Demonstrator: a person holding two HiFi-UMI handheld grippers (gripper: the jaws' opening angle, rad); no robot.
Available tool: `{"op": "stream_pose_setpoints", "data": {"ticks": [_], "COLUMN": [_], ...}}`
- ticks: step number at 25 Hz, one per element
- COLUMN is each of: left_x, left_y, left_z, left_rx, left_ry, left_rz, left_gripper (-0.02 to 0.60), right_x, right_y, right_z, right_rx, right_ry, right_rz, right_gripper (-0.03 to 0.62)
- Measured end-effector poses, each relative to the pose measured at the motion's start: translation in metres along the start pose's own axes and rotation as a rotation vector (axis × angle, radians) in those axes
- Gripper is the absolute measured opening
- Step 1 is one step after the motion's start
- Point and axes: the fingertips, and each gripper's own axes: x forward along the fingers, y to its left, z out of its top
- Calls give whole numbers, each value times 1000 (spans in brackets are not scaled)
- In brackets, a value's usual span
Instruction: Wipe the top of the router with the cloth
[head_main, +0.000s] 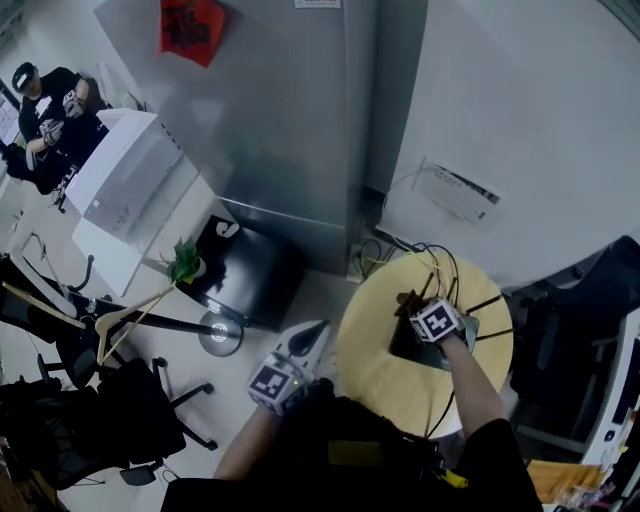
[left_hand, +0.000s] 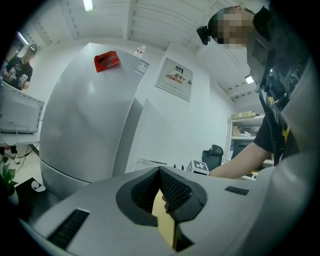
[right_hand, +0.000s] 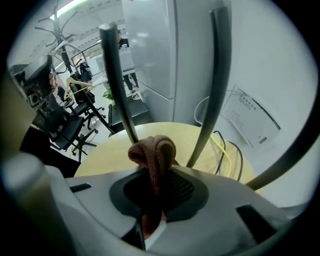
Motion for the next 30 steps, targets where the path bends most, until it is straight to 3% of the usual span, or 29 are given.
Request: {"op": "stream_pose_setpoints", "data": {"ticks": [5,15,23,30], "left_x": [1,-3,-5,-6], "left_y": [0,-6,-14,-26], "left_z": [-1,-3,-2,3], "left_rx": [-3,-5,-1,13], "left_ry": [4,-4,-14,-36], "left_rz": [7,17,6,-23], "left_gripper": [2,2,2,2], "right_x": [10,7,-6,-43], "right_y": [1,23,11,9], "right_z": [5,-4,-6,15], "right_rx": [-53,-206,-209,-199], "right_ry": [-8,8,-53,-182], "right_rz": [-19,55,-20,-77], "right_gripper": [61,61,61,61]}}
